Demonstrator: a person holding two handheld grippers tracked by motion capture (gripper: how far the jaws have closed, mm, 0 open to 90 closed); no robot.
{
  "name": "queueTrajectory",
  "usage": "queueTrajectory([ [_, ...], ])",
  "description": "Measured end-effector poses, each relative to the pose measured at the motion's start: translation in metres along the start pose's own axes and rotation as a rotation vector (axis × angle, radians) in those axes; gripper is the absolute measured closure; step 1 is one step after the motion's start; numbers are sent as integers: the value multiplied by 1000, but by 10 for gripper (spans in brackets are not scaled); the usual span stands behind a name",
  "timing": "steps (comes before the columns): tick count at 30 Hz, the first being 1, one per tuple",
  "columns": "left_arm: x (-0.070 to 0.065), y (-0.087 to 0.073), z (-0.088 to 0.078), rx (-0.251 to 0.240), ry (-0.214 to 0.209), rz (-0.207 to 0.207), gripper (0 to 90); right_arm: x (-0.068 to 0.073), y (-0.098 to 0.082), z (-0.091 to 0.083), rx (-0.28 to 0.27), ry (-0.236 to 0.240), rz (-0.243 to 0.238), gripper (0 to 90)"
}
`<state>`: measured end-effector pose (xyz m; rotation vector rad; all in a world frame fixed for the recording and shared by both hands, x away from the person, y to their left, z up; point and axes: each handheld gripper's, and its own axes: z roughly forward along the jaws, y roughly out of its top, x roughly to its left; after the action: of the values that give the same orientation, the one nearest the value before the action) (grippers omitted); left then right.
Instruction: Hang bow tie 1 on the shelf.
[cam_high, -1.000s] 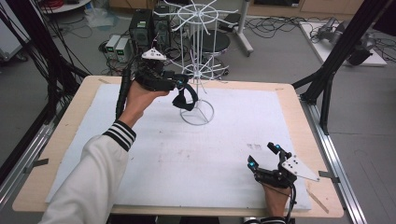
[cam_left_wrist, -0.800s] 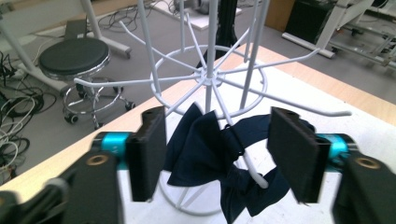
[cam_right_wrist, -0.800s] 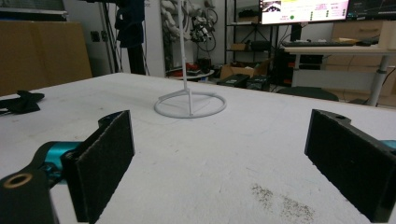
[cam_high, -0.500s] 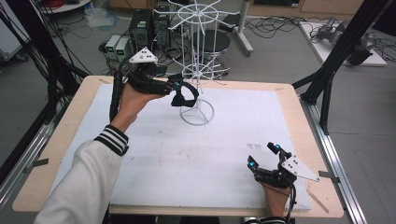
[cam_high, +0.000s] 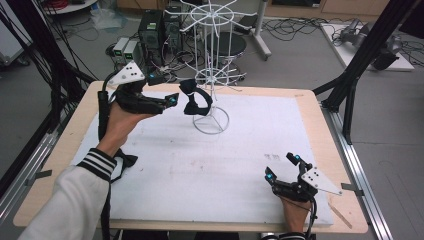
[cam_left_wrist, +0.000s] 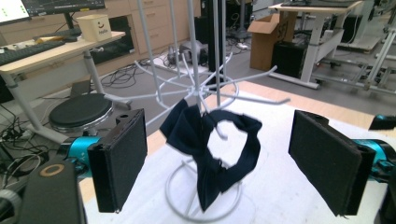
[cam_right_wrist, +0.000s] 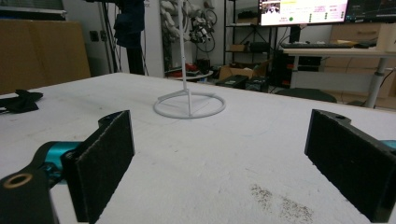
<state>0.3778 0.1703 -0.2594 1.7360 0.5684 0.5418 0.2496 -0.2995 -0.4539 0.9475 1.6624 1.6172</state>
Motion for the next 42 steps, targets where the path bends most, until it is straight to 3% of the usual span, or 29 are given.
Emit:
queueTrajectory([
  [4,-1,-10,-14,-20,-11,3,197,0,0,0,-2,-3,-3,75],
  [7,-2,-19,-27,-35,4,12,196,0,0,0,-1,-2,-2,75],
  [16,6,-60,-64,-73,18,-20,191,0,0,1,3,-3,-2,75],
  [24,8,-95,-87,-101,7,-46,179,0,0,1,5,-3,-9,75],
  [33,4,-117,-97,-129,-10,-20,178,0,0,1,3,-3,-9,75],
  [42,2,-132,-98,-114,-17,-20,178,0,0,1,2,-3,-11,75],
])
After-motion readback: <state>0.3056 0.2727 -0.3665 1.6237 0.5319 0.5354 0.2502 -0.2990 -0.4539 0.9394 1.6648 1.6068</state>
